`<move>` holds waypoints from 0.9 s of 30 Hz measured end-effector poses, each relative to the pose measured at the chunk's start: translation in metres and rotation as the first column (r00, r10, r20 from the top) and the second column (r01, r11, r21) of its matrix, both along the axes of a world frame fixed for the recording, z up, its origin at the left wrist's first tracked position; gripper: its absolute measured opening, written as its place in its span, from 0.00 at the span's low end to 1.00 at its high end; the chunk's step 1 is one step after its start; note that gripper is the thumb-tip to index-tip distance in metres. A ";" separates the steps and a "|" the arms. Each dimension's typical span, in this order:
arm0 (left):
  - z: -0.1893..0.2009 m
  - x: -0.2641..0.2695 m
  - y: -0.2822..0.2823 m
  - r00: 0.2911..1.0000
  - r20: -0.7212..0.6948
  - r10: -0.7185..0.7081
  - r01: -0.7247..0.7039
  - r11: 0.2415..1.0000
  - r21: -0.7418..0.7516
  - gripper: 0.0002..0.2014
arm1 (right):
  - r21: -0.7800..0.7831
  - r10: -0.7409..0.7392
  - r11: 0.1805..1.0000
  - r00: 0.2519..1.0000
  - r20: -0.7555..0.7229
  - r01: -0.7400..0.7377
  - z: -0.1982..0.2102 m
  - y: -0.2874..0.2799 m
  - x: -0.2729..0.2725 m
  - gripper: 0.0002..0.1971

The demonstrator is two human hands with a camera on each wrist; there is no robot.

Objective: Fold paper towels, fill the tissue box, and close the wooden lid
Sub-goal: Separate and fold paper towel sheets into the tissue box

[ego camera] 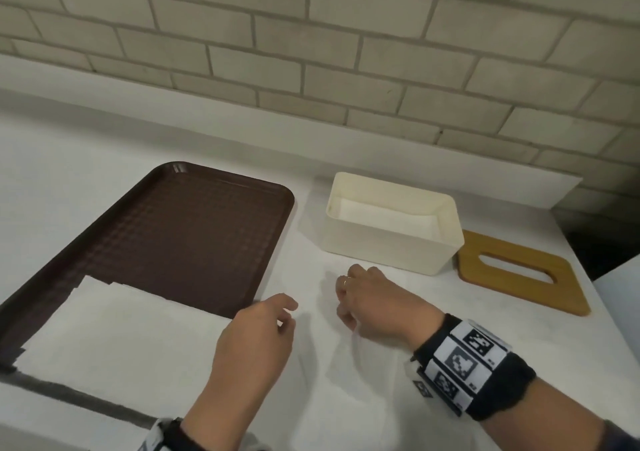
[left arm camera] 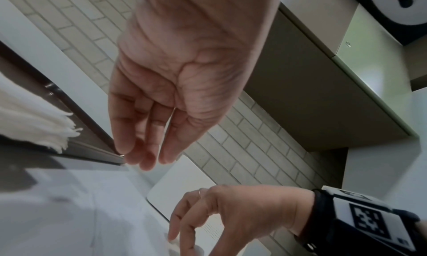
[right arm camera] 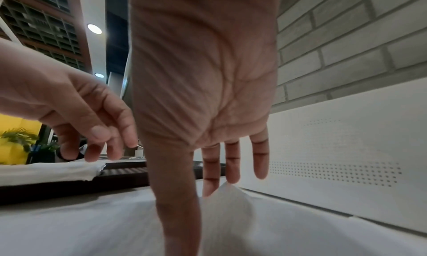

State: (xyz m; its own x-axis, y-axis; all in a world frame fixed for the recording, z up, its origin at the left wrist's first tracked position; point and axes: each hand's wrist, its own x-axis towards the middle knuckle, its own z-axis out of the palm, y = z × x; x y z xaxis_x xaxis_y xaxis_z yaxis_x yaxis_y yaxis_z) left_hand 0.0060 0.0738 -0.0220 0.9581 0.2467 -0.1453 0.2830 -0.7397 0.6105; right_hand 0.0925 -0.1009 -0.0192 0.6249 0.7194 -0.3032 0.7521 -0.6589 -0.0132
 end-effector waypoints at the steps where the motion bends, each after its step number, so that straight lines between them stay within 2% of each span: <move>1: 0.000 0.001 0.000 1.000 0.009 -0.004 0.004 1.000 -0.013 0.12 | 0.015 0.006 1.000 1.000 -0.010 -0.006 0.001 -0.002 0.002 0.10; 3: 0.000 0.002 -0.001 1.000 0.021 -0.010 0.011 0.999 -0.042 0.12 | 0.070 -0.017 0.997 0.999 -0.045 0.020 0.007 -0.008 0.006 0.05; 6: -0.006 0.010 -0.003 0.999 0.037 -0.006 0.009 0.996 -0.092 0.13 | 0.184 -0.132 0.971 0.983 -0.125 0.154 0.028 -0.020 0.011 0.04; 9: -0.007 0.009 -0.010 0.997 0.077 -0.003 0.017 0.983 -0.181 0.14 | 0.354 -0.242 0.881 0.942 -0.233 0.314 0.056 -0.034 0.008 0.03; 10: -0.006 0.008 -0.010 0.996 0.093 0.007 0.018 0.965 -0.260 0.13 | 0.440 -0.287 0.810 0.917 -0.277 0.387 0.065 -0.038 0.006 0.03; 11: -0.004 0.010 -0.013 0.994 0.105 0.030 0.011 0.931 -0.365 0.12 | 0.544 -0.321 0.702 0.886 -0.334 0.459 0.073 -0.041 0.003 0.03; 13: 0.003 0.020 -0.020 0.994 0.097 0.059 0.005 0.829 -0.559 0.12 | 0.728 -0.297 0.382 0.822 -0.486 0.569 0.086 -0.043 -0.003 0.05; 14: 0.008 0.018 -0.017 0.991 0.123 0.044 0.050 0.744 -0.667 0.13 | 0.760 -0.243 0.211 0.786 -0.568 0.614 0.090 -0.043 -0.005 0.09; 15: 0.003 0.016 -0.012 0.985 0.174 0.018 0.120 0.658 -0.743 0.18 | 0.751 -0.182 0.072 0.749 -0.637 0.656 0.091 -0.042 -0.006 0.12; 16: -0.001 0.017 -0.013 0.972 0.234 -0.003 0.193 0.577 -0.793 0.28 | 0.721 -0.134 -0.018 0.713 -0.689 0.693 0.091 -0.039 -0.008 0.14; 17: 0.008 0.017 -0.020 0.962 0.273 -0.002 0.233 0.527 -0.817 0.34 | 0.689 -0.107 -0.058 0.682 -0.724 0.722 0.088 -0.035 -0.010 0.13; 18: 0.017 0.018 -0.032 0.967 0.250 0.050 0.192 0.501 -0.844 0.33 | 0.660 -0.085 -0.066 0.655 -0.751 0.748 0.085 -0.029 -0.013 0.11; 20: 0.026 0.007 -0.039 0.965 0.248 0.079 0.194 0.417 -0.888 0.18 | 0.617 -0.066 -0.023 0.614 -0.786 0.787 0.075 -0.019 -0.017 0.05; 22: 0.028 0.010 -0.041 0.966 0.161 0.203 0.065 0.411 -0.910 0.08 | 0.581 -0.092 0.048 0.583 -0.807 0.812 0.063 -0.013 -0.016 0.02; 24: 0.022 0.013 -0.033 0.964 0.113 0.241 -0.002 0.433 -0.901 0.09 | 0.572 -0.185 0.165 0.595 -0.783 0.804 0.047 -0.015 -0.009 0.06; 25: 0.021 0.013 -0.029 0.959 0.078 0.273 -0.051 0.435 -0.899 0.09 | 0.584 -0.254 0.289 0.649 -0.717 0.758 0.040 -0.017 -0.006 0.07; 26: 0.020 0.012 -0.024 0.951 0.058 0.303 -0.081 0.425 -0.901 0.09 | 0.573 -0.302 0.478 0.738 -0.603 0.665 0.035 -0.019 -0.004 0.10; 27: 0.018 0.011 -0.020 0.944 0.047 0.327 -0.096 0.409 -0.907 0.09 | 0.506 -0.292 0.696 0.845 -0.448 0.510 0.029 -0.020 -0.005 0.14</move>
